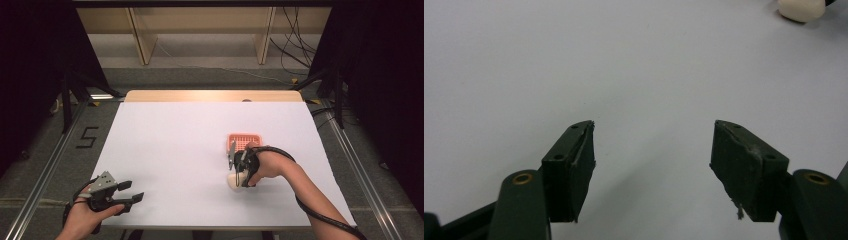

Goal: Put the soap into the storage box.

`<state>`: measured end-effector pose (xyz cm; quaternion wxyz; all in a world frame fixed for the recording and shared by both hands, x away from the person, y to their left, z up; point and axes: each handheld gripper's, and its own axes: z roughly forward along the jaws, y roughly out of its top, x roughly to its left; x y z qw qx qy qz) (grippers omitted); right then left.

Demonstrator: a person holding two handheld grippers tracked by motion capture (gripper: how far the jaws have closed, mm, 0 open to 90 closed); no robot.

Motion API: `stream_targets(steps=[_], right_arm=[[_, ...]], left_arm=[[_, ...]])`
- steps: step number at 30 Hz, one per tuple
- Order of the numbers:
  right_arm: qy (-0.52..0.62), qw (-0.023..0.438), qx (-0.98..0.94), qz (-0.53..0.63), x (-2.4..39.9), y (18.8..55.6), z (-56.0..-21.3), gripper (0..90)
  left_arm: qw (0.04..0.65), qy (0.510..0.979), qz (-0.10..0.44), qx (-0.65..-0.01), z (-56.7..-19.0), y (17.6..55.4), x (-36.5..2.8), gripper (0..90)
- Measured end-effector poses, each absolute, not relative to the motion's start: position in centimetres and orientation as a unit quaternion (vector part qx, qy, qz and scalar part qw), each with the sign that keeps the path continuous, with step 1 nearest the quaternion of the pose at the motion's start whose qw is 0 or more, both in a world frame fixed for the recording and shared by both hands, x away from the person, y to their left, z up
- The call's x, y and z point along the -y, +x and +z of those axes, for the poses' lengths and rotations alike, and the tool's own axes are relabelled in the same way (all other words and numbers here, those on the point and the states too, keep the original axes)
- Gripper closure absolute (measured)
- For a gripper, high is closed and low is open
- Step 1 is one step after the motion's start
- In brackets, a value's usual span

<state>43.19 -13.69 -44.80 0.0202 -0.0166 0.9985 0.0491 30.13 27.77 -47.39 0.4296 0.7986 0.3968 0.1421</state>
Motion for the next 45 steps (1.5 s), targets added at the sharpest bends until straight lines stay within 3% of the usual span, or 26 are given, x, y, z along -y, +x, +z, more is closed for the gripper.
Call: stream_targets(steps=[16, 27, 32, 45], right_arm=[[0.002, -0.004, -1.000, 0.025, 13.3, 43.2, -45.3, 36.0], [0.000, -0.015, -1.000, 0.024, 13.0, 43.3, -45.6, 42.3], [-0.010, -0.010, -0.999, 0.032, 12.9, 43.7, -45.5, 50.0], [-0.027, 0.000, -0.999, 0.025, 13.0, 43.6, -45.4, 50.5]], left_arm=[[0.435, 0.795, 0.139, -0.400, -47.5, 30.1, -27.7, 33.6], [0.433, 0.796, 0.142, -0.399, -47.5, 30.1, -27.7, 33.6], [0.428, 0.799, 0.143, -0.398, -47.4, 30.1, -27.7, 33.6], [0.434, 0.794, 0.136, -0.403, -47.5, 30.1, -27.6, 33.6]])
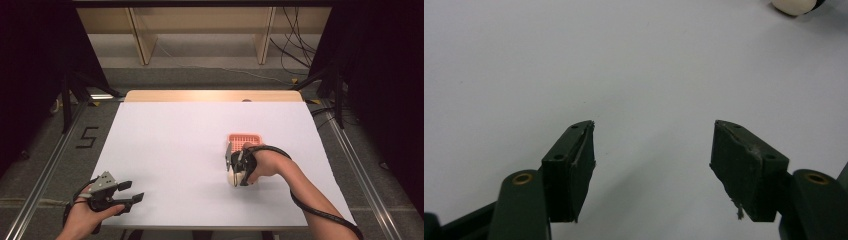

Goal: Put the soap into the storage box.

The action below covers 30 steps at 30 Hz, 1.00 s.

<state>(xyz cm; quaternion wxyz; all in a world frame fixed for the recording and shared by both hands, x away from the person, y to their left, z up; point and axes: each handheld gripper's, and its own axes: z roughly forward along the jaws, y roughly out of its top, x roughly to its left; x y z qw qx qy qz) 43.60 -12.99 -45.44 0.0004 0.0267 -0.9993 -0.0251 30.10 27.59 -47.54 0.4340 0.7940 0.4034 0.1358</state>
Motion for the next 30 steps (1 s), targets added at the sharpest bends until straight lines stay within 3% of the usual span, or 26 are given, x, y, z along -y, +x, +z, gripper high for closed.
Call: stream_targets(steps=[28, 30], right_arm=[[0.022, -0.023, 0.999, -0.036, 14.0, 43.6, -42.8, 50.5], [-0.016, -0.023, 0.999, -0.022, 14.2, 43.2, -42.5, 50.6]], left_arm=[[0.432, 0.795, 0.133, -0.404, -47.5, 30.1, -27.6, 33.6], [0.437, 0.791, 0.140, -0.405, -47.6, 30.1, -27.5, 33.6]])
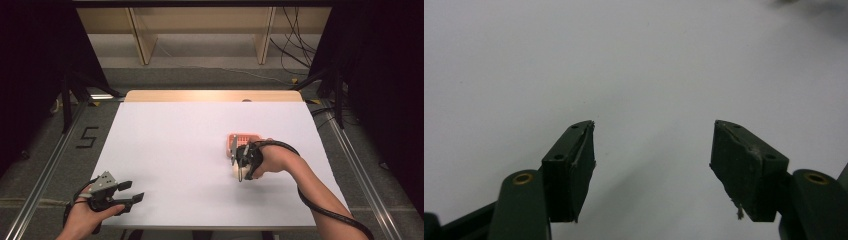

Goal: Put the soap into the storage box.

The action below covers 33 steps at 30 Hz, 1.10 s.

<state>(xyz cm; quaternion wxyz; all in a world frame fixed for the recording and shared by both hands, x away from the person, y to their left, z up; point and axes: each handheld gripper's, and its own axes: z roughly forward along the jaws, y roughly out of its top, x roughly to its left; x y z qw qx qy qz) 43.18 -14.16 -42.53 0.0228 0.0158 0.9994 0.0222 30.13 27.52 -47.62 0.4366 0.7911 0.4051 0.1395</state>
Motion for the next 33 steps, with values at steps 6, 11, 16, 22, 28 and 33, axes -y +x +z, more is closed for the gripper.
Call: stream_targets(steps=[6, 11, 16, 22, 28, 33], right_arm=[[0.014, 0.027, -0.999, 0.023, 14.3, 43.3, -42.3, 50.6], [0.004, 0.040, -0.999, 0.017, 14.5, 43.6, -42.0, 50.6], [0.002, 0.044, -0.999, 0.022, 14.6, 43.8, -42.0, 50.5], [0.007, 0.048, -0.998, 0.033, 14.7, 43.9, -41.9, 50.6], [0.011, 0.064, -0.998, 0.025, 15.0, 44.0, -41.7, 50.6], [-0.003, 0.076, -0.997, 0.034, 15.0, 44.3, -41.7, 50.6]], left_arm=[[0.434, 0.794, 0.142, -0.401, -47.5, 30.1, -27.6, 33.6], [0.436, 0.792, 0.141, -0.402, -47.6, 30.1, -27.6, 33.6], [0.437, 0.793, 0.142, -0.401, -47.5, 30.1, -27.6, 33.6], [0.437, 0.793, 0.141, -0.402, -47.5, 30.1, -27.6, 33.6], [0.434, 0.795, 0.143, -0.400, -47.5, 30.1, -27.6, 33.7], [0.436, 0.793, 0.142, -0.402, -47.5, 30.1, -27.6, 33.7]])
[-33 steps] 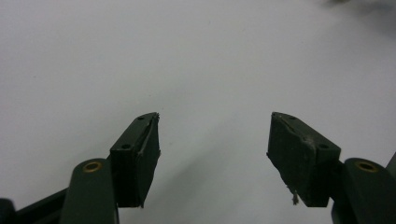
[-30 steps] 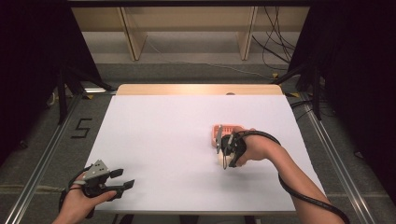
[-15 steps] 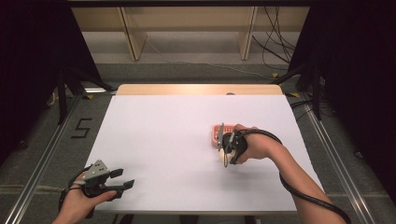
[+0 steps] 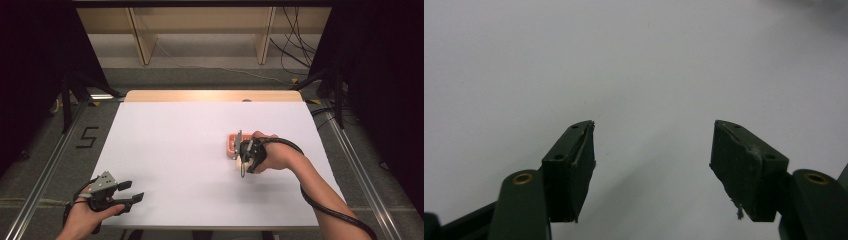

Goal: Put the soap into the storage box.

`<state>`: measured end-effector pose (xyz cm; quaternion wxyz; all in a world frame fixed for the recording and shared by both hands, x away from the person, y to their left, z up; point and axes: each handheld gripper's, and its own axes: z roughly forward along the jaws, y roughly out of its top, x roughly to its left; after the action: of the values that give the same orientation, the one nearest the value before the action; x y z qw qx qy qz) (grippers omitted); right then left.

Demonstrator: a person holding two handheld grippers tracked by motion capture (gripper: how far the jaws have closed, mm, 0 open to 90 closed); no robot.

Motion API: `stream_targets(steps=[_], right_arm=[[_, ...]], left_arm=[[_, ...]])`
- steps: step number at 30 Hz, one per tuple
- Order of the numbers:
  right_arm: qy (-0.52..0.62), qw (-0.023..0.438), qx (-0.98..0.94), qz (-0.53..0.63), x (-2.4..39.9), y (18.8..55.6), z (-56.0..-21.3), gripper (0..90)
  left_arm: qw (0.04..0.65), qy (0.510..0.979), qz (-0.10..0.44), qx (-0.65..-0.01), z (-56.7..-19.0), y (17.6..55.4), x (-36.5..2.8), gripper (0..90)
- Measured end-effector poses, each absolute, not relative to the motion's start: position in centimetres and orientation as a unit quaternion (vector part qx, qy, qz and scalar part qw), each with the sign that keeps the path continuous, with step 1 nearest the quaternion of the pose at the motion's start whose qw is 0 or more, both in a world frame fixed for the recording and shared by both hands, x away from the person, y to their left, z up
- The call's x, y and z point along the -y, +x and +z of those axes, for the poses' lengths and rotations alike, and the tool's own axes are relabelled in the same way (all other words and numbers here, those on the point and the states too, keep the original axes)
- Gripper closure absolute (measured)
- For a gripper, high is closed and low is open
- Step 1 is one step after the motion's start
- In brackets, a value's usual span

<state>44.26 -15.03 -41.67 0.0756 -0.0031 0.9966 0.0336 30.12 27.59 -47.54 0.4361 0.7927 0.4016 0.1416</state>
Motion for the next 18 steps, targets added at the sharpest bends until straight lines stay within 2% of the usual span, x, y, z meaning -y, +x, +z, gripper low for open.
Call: stream_targets(steps=[8, 18], right_arm=[[0.021, 0.083, -0.996, 0.029, 15.09, 44.20, -41.38, 50.6], [-0.003, 0.099, -0.994, 0.046, 15.20, 44.77, -41.32, 50.6]], left_arm=[[0.435, 0.793, 0.142, -0.402, -47.53, 30.12, -27.59, 33.7], [0.434, 0.795, 0.142, -0.400, -47.52, 30.12, -27.62, 33.7]])
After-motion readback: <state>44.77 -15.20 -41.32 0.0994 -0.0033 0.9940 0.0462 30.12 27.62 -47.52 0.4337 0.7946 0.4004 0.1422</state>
